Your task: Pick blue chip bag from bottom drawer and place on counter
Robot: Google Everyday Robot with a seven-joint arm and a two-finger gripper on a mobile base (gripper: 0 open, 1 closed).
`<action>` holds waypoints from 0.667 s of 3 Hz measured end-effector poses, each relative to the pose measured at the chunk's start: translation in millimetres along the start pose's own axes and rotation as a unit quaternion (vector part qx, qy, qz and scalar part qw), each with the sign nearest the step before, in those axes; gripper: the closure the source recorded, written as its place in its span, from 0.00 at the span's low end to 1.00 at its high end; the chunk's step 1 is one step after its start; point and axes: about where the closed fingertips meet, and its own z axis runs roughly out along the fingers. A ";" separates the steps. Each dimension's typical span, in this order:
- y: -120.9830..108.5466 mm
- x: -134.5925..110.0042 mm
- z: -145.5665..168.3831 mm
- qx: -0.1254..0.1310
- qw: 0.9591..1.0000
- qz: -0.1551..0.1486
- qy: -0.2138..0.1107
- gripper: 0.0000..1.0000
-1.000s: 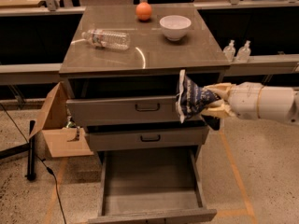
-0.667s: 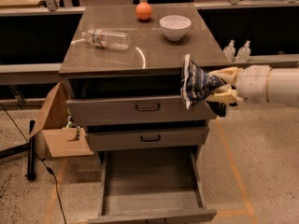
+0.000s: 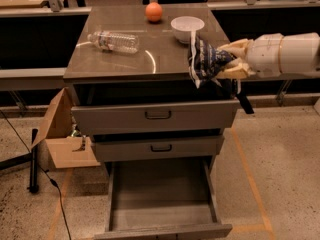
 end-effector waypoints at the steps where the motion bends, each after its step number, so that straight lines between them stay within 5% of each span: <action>1: -27.9 -12.4 26.7 0.002 1.000 -0.024 0.008 1.00; 2: -50.4 -19.5 58.1 -0.002 0.999 -0.045 0.013 1.00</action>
Offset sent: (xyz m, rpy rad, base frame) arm 0.1110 0.0614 0.0284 -0.1096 -0.0904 0.0425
